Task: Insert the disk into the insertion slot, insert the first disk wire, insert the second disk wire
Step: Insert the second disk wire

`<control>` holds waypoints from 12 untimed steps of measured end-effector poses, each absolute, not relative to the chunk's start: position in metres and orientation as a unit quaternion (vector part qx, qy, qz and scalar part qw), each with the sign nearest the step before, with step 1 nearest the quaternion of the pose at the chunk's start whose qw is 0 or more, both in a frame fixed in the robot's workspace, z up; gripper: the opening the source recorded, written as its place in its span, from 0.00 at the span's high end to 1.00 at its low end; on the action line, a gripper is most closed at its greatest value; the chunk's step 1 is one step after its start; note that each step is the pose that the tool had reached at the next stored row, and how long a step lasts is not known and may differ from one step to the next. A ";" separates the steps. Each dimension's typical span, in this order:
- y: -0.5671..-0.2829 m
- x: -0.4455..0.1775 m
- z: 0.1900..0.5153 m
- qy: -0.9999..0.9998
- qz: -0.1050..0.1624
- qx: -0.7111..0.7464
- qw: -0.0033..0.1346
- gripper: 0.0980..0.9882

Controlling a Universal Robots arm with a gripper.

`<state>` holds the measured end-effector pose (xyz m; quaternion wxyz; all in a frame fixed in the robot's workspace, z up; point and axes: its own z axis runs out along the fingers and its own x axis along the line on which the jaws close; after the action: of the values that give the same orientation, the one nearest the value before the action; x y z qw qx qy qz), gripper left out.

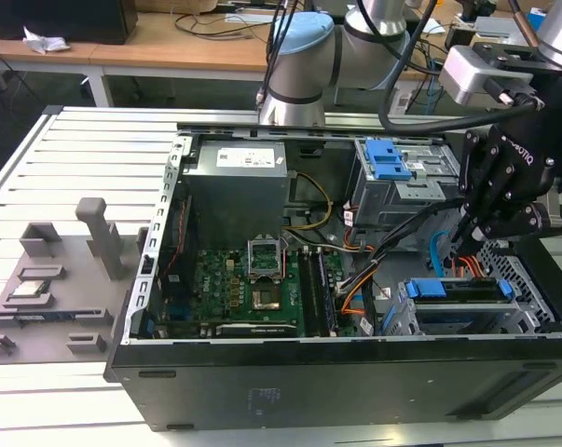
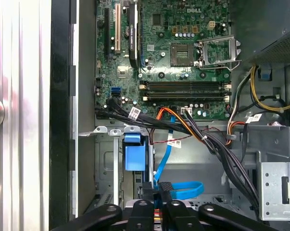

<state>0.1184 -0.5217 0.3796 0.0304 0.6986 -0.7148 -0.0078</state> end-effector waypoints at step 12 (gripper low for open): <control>-0.532 0.118 0.378 -0.715 -0.008 0.699 0.030 0.93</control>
<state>0.1184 -0.5322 0.3783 0.0303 0.6986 -0.7149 -0.0079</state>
